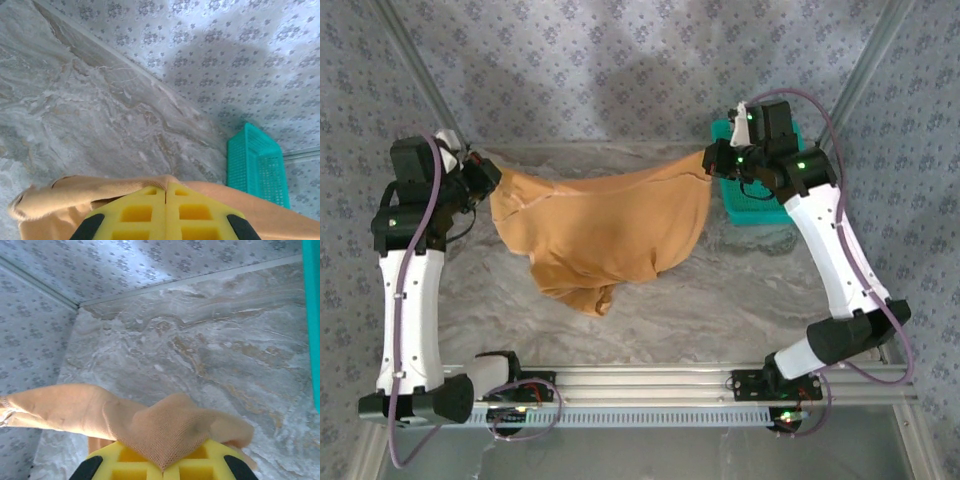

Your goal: Fold the inside-out t-shirt

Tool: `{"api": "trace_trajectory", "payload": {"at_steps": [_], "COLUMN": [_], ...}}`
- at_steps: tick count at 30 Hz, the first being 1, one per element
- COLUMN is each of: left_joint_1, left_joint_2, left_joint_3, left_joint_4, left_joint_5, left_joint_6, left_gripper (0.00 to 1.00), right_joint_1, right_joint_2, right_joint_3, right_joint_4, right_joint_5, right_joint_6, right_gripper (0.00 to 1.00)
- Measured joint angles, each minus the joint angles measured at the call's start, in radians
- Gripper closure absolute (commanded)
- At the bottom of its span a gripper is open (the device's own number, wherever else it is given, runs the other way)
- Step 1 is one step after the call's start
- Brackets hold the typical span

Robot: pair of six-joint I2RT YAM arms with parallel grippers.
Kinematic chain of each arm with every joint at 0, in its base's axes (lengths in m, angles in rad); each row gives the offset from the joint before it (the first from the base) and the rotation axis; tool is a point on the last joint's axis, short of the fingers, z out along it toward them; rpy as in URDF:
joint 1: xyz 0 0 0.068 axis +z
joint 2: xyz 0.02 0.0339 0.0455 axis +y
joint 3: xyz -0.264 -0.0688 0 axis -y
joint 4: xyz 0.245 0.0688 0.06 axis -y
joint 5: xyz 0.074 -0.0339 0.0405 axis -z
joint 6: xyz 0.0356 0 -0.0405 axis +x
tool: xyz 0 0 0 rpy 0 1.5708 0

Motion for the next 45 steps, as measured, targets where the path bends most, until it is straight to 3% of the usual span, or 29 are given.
{"api": "trace_trajectory", "payload": {"at_steps": [6,11,17,24,28,34,35,37,38,39,40,42,45], "left_joint_1": [0.002,0.002,0.002,0.002,0.002,0.002,0.002,0.002,0.002,0.002,0.002,0.001,-0.005], "left_joint_2": [-0.056,-0.154,-0.212,-0.156,-0.100,0.086,0.154,0.321,0.415,0.536,0.661,0.868,1.052], "left_joint_3": [0.051,0.154,0.402,0.654,0.616,0.351,0.331,0.323,0.339,0.373,0.428,0.555,0.673], "left_joint_4": [-0.003,-0.003,-0.003,0.002,0.044,0.147,0.154,0.170,0.171,0.163,0.142,0.077,-0.039], "left_joint_5": [0.002,-0.029,-0.069,-0.084,-0.080,-0.062,-0.065,-0.071,-0.077,-0.084,-0.091,-0.105,-0.154], "left_joint_6": [-0.043,-0.069,-0.069,-0.035,-0.016,0.035,0.048,0.073,0.083,0.094,0.106,0.121,0.129], "left_gripper": [1.00,1.00,1.00,1.00,1.00,1.00,1.00,1.00,0.94,0.63,0.45,0.31,0.26], "right_joint_1": [0.009,0.049,0.075,0.077,0.077,0.033,0.018,-0.016,-0.030,-0.046,-0.060,-0.077,-0.085], "right_joint_2": [-0.037,-0.162,-0.358,-0.423,-0.402,-0.219,-0.160,0.001,0.078,0.178,0.278,0.430,0.526], "right_joint_3": [0.000,0.000,0.011,0.049,0.011,-0.147,-0.155,-0.151,-0.138,-0.101,-0.051,0.042,0.082], "right_joint_4": [0.006,0.022,0.086,0.183,0.216,0.294,0.305,0.334,0.332,0.318,0.297,0.243,0.170], "right_joint_5": [-0.068,-0.094,-0.118,-0.136,-0.086,-0.023,-0.021,-0.019,-0.019,-0.018,-0.016,-0.012,0.000], "right_joint_6": [0.027,0.050,0.077,0.094,0.094,0.094,0.094,0.104,0.113,0.121,0.126,0.128,0.119], "right_gripper": [1.00,1.00,1.00,1.00,1.00,1.00,0.98,0.62,0.49,0.42,0.40,0.38,0.38]}}
